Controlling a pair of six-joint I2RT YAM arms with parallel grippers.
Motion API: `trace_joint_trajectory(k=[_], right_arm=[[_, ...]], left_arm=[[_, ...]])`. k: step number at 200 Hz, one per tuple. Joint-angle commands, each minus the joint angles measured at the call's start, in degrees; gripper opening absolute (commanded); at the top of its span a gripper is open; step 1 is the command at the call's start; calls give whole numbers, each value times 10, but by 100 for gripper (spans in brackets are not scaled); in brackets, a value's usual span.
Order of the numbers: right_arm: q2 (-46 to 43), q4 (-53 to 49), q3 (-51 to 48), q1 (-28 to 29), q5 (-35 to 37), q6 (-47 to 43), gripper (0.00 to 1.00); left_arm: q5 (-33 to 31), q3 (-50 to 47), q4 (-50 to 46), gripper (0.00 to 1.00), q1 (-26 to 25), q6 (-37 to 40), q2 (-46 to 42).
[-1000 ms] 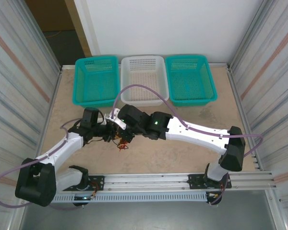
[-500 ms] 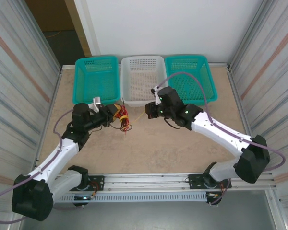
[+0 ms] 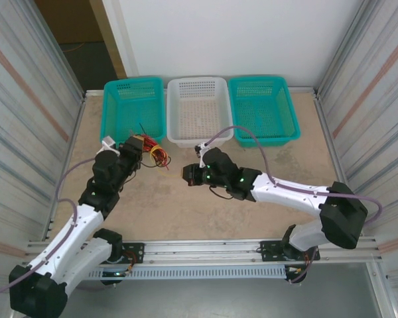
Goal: Untangle the cables
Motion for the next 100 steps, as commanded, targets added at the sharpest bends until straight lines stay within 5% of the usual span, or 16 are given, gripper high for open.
trace_joint_trajectory(k=[1,53,100], right_arm=[[5,-36,65,45,-29,-53,0],[-10,-188,261,97,83,-210,0],[23,-295,415,10,88,-269,0]], left_arm=[[-157,54,-59,0,-39,95,-10],[-257,32,-104,0,-150,148,19],[-212,-5,-73,0,-192,184,11]])
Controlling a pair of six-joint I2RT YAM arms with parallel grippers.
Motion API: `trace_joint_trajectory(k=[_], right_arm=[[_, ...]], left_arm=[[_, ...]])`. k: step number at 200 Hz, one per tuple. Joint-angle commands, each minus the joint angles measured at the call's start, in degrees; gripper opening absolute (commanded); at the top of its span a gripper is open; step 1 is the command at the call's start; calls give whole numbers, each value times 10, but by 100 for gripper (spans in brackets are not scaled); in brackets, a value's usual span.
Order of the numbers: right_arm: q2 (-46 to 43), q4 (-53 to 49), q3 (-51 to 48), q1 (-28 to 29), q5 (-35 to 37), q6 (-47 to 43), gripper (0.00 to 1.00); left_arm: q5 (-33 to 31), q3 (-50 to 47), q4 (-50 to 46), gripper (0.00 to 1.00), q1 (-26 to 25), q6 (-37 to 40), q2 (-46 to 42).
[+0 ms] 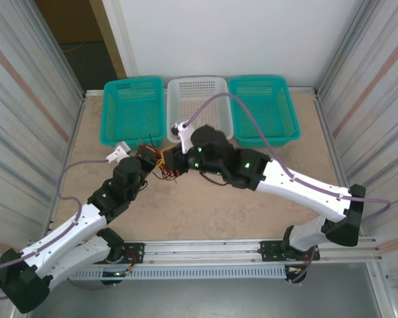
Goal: Untangle the cables
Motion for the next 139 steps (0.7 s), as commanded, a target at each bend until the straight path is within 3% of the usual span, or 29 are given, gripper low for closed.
trace_joint_trajectory(k=[1,28,59,98,139], right_arm=[[14,-47,76,-49,21,-55,0],[43,-109,129,-118,40,-57,0],[35,-123,92,-228,-1,-18,0],[0,-68,-77,-323,-73,44,0],[-33,83,-296,-308,-146,156,0]], left_arm=[[-1,-11,10,0,-18,53,-6],[57,-7,17,0,-26,104,-25],[150,-6,33,0,-25,139,-47],[212,-25,131,0,-14,101,-78],[248,19,228,0,7,76,-30]])
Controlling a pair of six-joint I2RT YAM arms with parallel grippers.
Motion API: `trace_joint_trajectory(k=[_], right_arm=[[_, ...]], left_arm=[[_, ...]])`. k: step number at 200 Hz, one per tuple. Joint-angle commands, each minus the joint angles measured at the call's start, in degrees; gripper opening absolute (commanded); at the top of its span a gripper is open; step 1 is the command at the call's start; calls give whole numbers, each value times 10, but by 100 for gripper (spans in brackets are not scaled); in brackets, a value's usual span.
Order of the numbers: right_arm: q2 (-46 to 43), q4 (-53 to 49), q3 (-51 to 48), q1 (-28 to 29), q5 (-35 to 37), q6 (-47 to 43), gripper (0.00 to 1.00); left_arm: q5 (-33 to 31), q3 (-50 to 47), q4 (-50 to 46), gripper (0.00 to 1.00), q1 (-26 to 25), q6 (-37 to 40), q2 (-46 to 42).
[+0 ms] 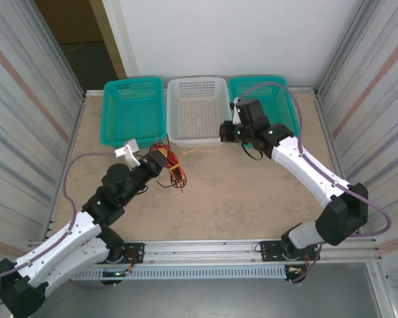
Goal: Untangle the cables
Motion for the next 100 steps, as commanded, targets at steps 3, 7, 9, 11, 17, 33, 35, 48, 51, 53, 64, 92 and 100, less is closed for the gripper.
trace_joint_trajectory(k=[3,7,9,11,17,33,35,48,51,53,64,92,100], right_arm=[[-29,120,-95,18,-39,93,0],[-32,134,-112,28,-37,103,0],[-34,141,-120,33,-35,107,0],[-35,149,-127,38,-34,112,0],[-41,169,-146,56,-29,121,0],[-57,212,-179,112,-10,128,0],[-59,213,-180,122,-6,127,0],[-64,220,-175,174,6,110,0],[-65,220,-172,185,8,105,0],[-65,220,-169,193,9,99,0],[-59,212,-150,235,15,73,0],[-32,159,-77,320,24,-4,0],[-25,142,-51,340,23,-26,0]], left_arm=[[38,43,100,0,6,-12,25],[35,49,104,0,6,-11,31],[34,52,107,0,6,-10,35],[31,55,109,0,6,-9,37],[24,63,113,0,7,-5,45],[-27,85,109,0,7,7,61],[-36,87,107,0,7,8,63],[-91,97,106,0,6,23,70],[-103,99,106,0,6,25,71],[-112,99,107,0,6,27,72],[-157,103,108,0,7,27,79],[-186,113,138,0,15,24,114],[-193,118,136,0,15,28,122]])
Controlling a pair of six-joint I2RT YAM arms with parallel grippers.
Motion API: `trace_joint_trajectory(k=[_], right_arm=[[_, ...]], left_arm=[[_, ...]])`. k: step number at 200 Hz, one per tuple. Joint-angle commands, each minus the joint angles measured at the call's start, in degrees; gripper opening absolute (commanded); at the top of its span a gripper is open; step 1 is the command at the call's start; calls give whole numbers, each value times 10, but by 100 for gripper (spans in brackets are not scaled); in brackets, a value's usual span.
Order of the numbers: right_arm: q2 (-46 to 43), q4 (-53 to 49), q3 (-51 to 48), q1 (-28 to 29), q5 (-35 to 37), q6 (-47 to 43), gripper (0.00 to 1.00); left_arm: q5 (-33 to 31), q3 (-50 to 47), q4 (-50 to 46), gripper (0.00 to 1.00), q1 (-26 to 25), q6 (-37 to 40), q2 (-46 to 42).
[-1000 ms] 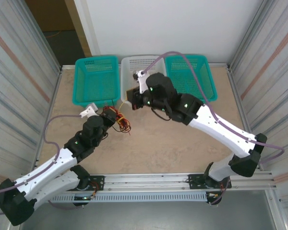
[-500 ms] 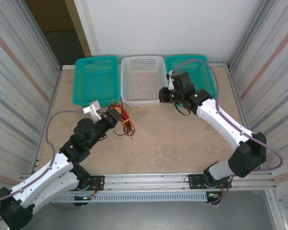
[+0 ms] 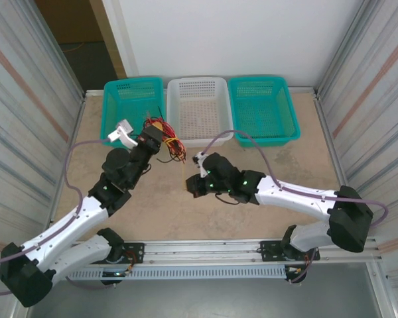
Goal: Untangle the cables
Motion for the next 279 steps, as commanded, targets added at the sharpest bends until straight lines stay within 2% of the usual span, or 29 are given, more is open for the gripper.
trace_joint_trajectory(k=[1,45,76,97,116,138,156,192,242,260,279], right_arm=[[13,-24,71,49,11,-88,0],[13,-151,271,156,67,-221,0],[-43,-155,324,137,136,-274,0],[-72,-183,338,57,195,-286,0],[-110,-200,331,-45,193,-259,0],[-165,-205,309,-135,203,-244,0],[-201,-216,285,-219,188,-219,0],[-240,-264,255,-371,130,-162,0],[-251,-315,259,-467,118,-137,0],[-254,-319,270,-491,110,-137,0],[-246,-323,288,-511,113,-136,0]], left_arm=[[-67,28,47,0,6,14,23],[-101,-3,31,0,9,47,35],[-91,-63,19,0,13,23,5],[-89,-108,-7,0,14,-5,-30],[-90,-137,-53,0,14,-23,-74],[-101,-156,-117,0,16,-26,-137],[-95,-167,-158,0,29,-31,-181],[-35,-188,-196,0,78,-69,-224],[16,-185,-286,0,141,-79,-250],[27,-180,-304,0,145,-66,-245],[72,-176,-293,0,145,-47,-214]])
